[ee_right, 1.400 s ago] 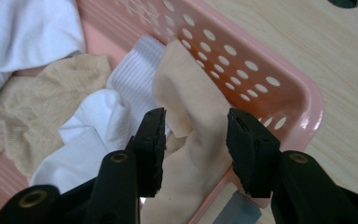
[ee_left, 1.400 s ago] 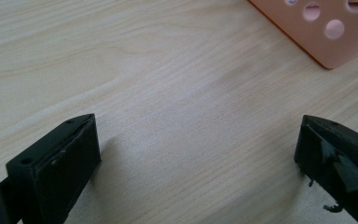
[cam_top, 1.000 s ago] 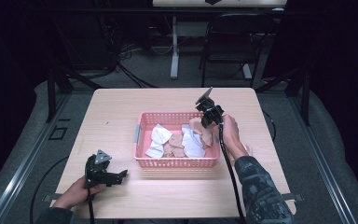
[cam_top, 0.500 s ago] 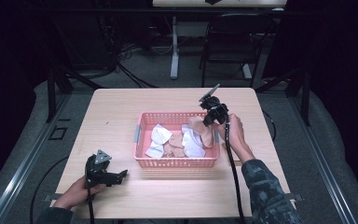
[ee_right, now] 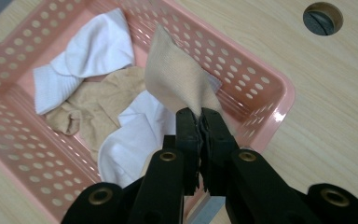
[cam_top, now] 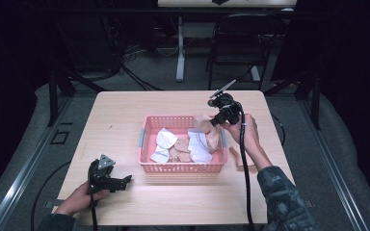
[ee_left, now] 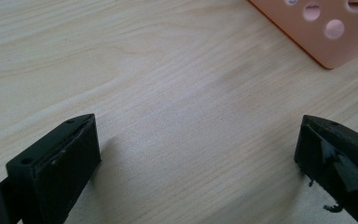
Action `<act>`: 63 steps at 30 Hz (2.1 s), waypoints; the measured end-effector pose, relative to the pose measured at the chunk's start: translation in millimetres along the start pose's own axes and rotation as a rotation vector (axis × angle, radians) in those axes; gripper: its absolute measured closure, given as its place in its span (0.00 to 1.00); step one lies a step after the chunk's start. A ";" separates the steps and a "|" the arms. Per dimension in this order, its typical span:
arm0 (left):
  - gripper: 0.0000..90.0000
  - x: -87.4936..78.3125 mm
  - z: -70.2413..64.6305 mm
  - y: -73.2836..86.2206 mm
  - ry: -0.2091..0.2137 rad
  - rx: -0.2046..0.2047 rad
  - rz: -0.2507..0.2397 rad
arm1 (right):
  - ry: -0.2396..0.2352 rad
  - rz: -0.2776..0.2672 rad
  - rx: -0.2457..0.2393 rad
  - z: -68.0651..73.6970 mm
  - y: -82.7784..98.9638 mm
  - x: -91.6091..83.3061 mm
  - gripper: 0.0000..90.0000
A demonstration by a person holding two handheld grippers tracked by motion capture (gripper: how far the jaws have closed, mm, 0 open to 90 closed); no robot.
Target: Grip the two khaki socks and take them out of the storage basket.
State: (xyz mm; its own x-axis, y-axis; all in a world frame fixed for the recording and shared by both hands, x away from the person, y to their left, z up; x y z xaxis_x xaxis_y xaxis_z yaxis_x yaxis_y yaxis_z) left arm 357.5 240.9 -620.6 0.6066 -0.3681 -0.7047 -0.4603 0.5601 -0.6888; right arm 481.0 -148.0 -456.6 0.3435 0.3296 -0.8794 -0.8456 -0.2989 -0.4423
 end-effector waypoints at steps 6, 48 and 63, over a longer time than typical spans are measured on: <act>0.00 0.1 0.1 0.0 -0.001 0.001 -0.001 | -0.006 -0.022 -0.012 6.6 -1.6 -12.9 0.97; 0.00 0.0 0.1 0.0 -0.001 0.000 0.000 | 0.044 -0.162 0.009 -35.6 43.3 -116.4 0.97; 0.00 0.0 0.1 0.0 -0.002 0.001 0.000 | 0.117 -0.132 0.095 -81.3 74.0 -98.3 0.97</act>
State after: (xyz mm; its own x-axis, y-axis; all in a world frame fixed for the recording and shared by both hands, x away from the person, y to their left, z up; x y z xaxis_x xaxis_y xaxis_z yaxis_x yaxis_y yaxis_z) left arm 357.6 241.0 -620.6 0.6078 -0.3669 -0.7042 -0.4598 0.5605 -0.6888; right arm 417.8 -275.3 -417.2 0.4945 0.2521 -0.8318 -0.8228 -0.1726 -0.5414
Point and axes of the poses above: each handheld gripper's, and its own axes: x roughly forward along the jaws, y roughly out of its underside, z roughly to its left, the point moved 4 cm from there along x, roughly forward along the jaws, and after that the axes turned 14 degrees about x, right-handed, at the moved point
